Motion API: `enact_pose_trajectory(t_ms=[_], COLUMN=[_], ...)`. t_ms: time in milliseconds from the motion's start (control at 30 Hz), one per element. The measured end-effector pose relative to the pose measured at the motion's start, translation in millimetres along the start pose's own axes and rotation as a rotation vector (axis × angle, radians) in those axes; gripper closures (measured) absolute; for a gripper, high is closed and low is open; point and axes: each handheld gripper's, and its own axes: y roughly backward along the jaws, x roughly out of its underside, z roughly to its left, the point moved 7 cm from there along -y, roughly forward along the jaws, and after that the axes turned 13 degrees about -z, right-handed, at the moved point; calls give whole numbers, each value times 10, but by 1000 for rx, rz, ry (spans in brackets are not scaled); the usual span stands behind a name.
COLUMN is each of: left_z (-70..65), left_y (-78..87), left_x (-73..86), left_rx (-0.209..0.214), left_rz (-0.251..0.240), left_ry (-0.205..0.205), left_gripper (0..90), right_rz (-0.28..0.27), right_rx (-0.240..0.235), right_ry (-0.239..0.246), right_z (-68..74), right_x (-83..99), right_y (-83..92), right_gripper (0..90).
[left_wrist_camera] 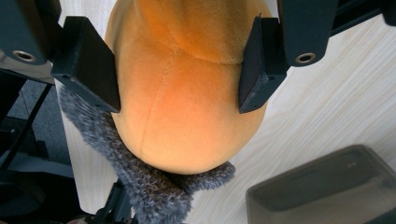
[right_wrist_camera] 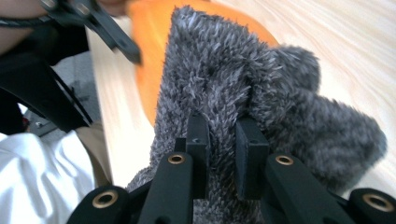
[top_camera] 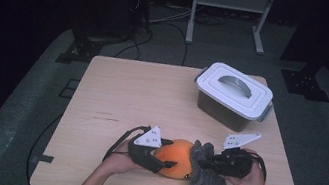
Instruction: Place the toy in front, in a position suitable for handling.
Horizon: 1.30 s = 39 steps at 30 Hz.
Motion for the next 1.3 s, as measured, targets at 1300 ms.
enact_pose_trajectory(t_ms=[1300], left_z=[-55], left_y=[-48], left_x=[35], left_rx=[31], left_rz=[-12], left_ry=[-6], left_gripper=[270], right_rz=[-37], right_rx=[-33], right_ry=[-10], right_z=[56], right_x=[-46], right_y=[-14], right_gripper=[771])
